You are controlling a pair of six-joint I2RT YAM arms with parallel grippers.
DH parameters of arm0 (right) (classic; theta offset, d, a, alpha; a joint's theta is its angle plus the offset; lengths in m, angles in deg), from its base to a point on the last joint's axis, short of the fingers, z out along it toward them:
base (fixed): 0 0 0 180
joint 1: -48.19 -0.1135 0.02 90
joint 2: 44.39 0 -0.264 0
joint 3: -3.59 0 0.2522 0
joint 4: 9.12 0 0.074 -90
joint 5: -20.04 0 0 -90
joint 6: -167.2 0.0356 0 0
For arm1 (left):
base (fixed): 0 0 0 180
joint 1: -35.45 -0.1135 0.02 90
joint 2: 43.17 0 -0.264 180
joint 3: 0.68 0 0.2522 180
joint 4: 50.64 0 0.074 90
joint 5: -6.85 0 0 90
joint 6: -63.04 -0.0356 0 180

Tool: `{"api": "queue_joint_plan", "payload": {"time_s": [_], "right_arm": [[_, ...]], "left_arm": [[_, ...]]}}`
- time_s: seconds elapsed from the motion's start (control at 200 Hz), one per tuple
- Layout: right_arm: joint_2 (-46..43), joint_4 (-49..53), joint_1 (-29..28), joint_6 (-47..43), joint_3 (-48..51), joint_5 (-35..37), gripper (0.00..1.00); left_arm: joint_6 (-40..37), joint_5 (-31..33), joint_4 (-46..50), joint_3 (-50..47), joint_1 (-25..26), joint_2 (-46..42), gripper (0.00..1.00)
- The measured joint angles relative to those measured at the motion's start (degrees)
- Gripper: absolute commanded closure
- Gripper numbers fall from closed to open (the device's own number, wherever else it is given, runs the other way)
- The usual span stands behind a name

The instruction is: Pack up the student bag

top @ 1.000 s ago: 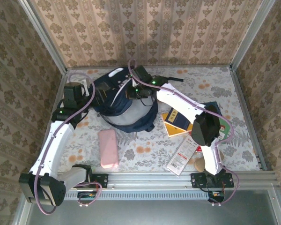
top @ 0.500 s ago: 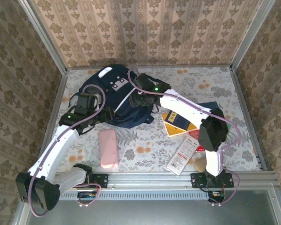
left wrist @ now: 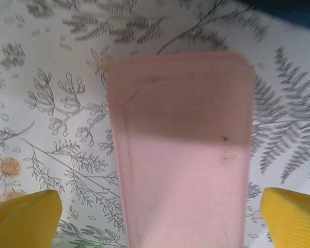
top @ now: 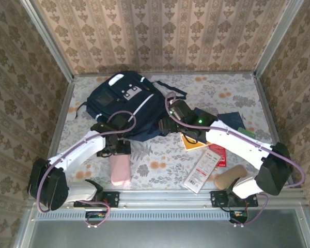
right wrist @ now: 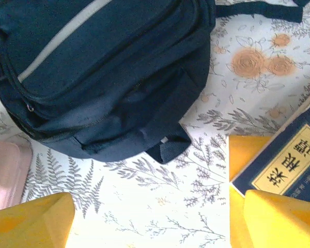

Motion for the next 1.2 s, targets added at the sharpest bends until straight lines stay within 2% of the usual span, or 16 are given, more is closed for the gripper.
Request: {"api": "queue_joint_plan", "payload": {"time_s": [0.35,0.495,0.675,0.935,1.2], "right_arm": [[-1.25,-4.0,0.0,0.76,5.44,-0.94,0.11],[-1.25,-5.22,0.0,1.36,6.29,-1.66,0.11],[-1.11,-6.54,0.0,1.55,6.43,-2.51,0.11],[-0.7,-7.5,0.0,1.84,6.99,-3.61,0.11],[-0.7,-7.87,0.0,2.71,7.52,-3.85,0.13]], "left_arm": [[0.74,-5.75,-9.86,-3.93,-1.53,3.63,0.0],[1.11,-5.73,-12.07,-4.04,-2.16,5.33,0.0],[2.01,-2.75,-12.13,-4.46,-2.21,7.69,0.0],[2.47,-4.07,-13.75,-6.8,-1.77,8.96,0.0],[3.08,-4.22,-14.14,-6.62,-1.16,9.42,0.13]]}}
